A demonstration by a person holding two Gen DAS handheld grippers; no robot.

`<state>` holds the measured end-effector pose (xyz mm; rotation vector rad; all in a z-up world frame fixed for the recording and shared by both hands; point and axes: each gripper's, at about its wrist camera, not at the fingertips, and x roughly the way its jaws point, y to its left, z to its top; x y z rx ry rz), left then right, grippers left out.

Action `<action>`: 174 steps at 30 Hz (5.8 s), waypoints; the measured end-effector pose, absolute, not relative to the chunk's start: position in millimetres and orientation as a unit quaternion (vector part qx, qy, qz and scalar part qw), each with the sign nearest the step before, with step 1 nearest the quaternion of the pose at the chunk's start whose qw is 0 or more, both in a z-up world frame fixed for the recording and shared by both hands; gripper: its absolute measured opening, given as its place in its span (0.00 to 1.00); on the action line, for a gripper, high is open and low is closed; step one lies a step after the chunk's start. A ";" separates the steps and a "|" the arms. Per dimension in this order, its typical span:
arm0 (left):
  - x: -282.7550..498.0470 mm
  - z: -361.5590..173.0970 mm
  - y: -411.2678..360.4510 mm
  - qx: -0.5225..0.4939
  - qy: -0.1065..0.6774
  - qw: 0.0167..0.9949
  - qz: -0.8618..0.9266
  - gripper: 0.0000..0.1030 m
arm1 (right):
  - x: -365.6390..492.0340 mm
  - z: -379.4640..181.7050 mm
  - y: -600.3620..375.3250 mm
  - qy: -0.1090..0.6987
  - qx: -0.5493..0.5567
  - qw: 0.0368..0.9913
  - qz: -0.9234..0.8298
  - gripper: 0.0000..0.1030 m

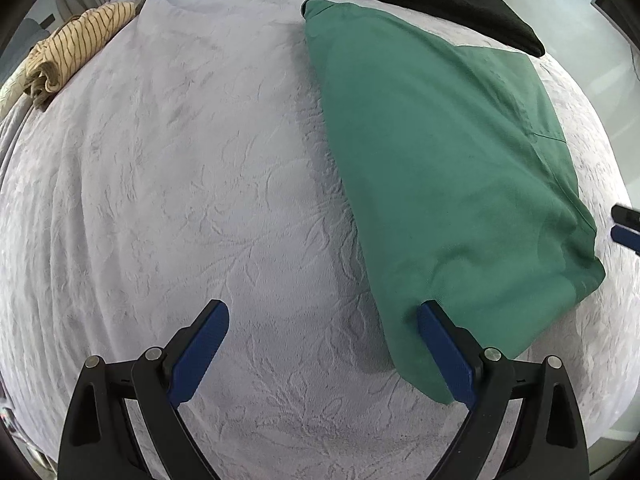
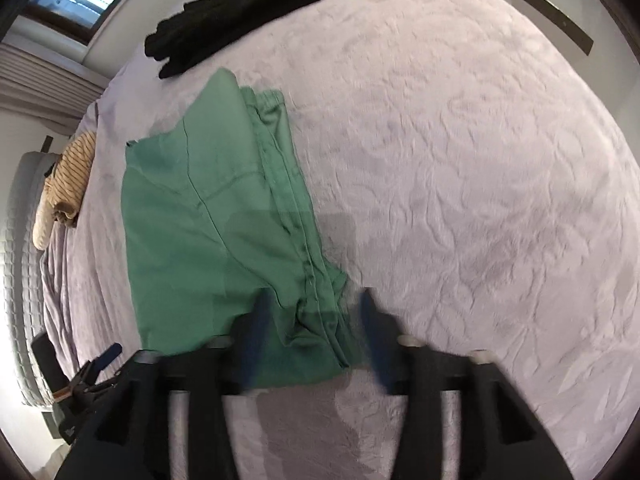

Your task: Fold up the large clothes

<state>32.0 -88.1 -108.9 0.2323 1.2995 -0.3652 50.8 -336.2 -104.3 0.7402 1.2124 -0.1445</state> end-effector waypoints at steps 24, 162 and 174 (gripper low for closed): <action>69.0 -120.9 -105.3 -0.028 0.658 0.717 -0.228 0.93 | 107.2 -138.5 -348.7 0.560 0.390 0.731 0.014 0.74; -100.2 -107.5 128.2 0.115 0.647 0.711 -0.250 0.74 | -83.8 -106.3 -129.1 0.630 0.364 0.686 -0.006 0.06; -93.6 -104.9 130.0 0.108 0.652 0.707 -0.252 0.74 | -66.5 -161.1 -130.3 0.605 0.498 0.620 -0.040 0.10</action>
